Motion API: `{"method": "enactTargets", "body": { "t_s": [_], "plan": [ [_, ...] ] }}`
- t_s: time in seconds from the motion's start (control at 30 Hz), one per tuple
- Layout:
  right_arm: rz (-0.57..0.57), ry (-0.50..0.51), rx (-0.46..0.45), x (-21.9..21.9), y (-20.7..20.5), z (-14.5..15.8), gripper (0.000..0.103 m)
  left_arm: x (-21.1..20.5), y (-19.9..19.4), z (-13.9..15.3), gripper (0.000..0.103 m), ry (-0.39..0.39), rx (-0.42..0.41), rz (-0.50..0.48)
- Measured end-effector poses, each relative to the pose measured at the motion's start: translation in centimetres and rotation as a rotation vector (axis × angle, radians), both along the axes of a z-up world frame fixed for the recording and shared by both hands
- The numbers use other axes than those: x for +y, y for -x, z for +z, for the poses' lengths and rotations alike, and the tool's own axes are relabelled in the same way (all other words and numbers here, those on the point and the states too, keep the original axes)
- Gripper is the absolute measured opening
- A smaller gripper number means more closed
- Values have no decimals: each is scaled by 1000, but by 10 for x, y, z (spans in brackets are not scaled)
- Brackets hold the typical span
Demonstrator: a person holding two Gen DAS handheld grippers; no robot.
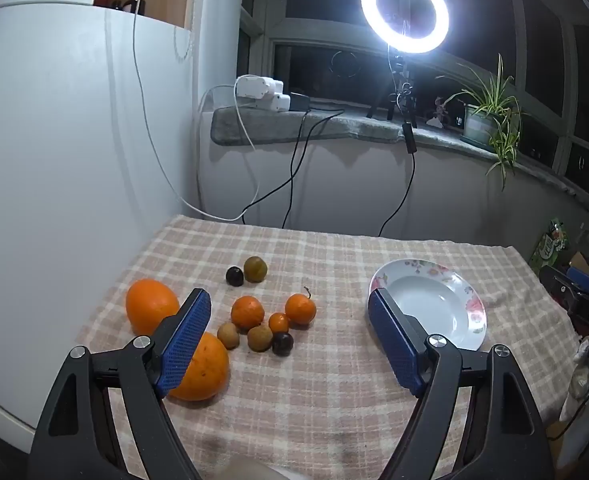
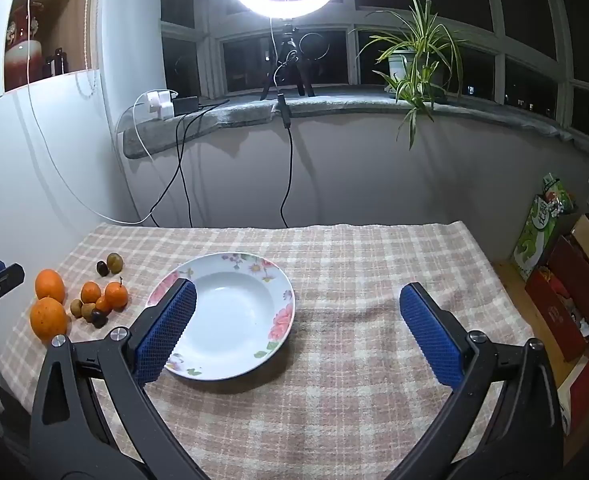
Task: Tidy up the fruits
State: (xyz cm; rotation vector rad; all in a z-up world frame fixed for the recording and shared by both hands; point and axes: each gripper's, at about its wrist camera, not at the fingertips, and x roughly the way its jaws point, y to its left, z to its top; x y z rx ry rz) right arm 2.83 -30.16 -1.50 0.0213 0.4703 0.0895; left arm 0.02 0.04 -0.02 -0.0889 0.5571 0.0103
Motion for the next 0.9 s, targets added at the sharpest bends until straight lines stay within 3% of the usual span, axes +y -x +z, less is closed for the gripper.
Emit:
{"method": "enactTargets", "body": {
  "t_s": [0.5, 0.9],
  "plan": [
    [7, 10, 36, 8, -2, -2, 103, -2, 2, -4, 81, -4, -19, 2],
    [-28, 18, 12, 6, 0, 2, 103, 3, -3, -3, 81, 8, -12, -1]
  ]
}}
